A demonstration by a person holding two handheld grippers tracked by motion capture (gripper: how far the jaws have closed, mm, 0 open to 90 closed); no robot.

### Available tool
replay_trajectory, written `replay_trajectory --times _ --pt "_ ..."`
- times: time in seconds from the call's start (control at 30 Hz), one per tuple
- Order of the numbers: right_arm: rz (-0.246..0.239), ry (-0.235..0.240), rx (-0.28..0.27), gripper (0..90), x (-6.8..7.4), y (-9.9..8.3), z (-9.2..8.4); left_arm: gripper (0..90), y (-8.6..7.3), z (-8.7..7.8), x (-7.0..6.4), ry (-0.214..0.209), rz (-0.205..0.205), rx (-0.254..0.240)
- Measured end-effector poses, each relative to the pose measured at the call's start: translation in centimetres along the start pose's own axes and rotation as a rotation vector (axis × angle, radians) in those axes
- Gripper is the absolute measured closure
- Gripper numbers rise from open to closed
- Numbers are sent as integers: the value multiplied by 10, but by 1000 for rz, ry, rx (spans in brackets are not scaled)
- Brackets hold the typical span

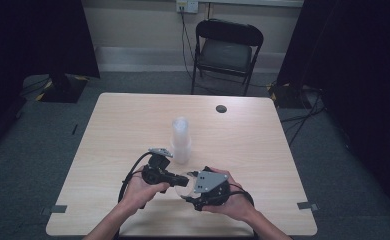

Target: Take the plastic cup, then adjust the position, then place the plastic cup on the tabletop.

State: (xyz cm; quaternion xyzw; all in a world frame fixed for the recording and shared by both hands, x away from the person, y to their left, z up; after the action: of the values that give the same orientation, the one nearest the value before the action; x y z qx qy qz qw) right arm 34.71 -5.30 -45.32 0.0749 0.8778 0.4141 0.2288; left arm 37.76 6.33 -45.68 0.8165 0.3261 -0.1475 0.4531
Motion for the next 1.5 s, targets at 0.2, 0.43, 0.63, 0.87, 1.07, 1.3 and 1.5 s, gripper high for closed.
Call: replay_trajectory --times 0.2,0.43,0.63,0.87,1.07,1.3,1.5 --pt "33 -27 -10 310 -5 -2 -4 701 3 -2 -2 24 21 -70" --pt "104 -36 -19 310 -15 -10 -8 535 6 -13 1 103 64 -159" --pt "173 -67 4 310 -26 -25 -7 413 9 -23 4 139 94 -223" --pt "236 -98 34 312 -36 -36 -4 339 9 -30 5 196 139 -279" --pt "319 -139 24 313 -52 -45 -8 314 4 -38 10 248 168 -299" --pt "373 -161 6 314 -63 -48 -14 288 -9 -46 19 306 192 -287" --pt "448 -190 -10 313 -77 -53 -18 257 -19 -47 28 338 187 -268"
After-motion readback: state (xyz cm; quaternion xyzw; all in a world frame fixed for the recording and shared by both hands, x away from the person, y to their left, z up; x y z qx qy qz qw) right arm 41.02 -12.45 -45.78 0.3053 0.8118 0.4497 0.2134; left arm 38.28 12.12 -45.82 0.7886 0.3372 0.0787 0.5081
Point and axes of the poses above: each handheld gripper's, and its own axes: z roughly forward along the jaws, y roughly out of its top, x roughly to its left, the point moved 6 cm from there along z, roughly forward along the jaws, and after that the axes turned 6 degrees about -y, right-handed, at the moved point
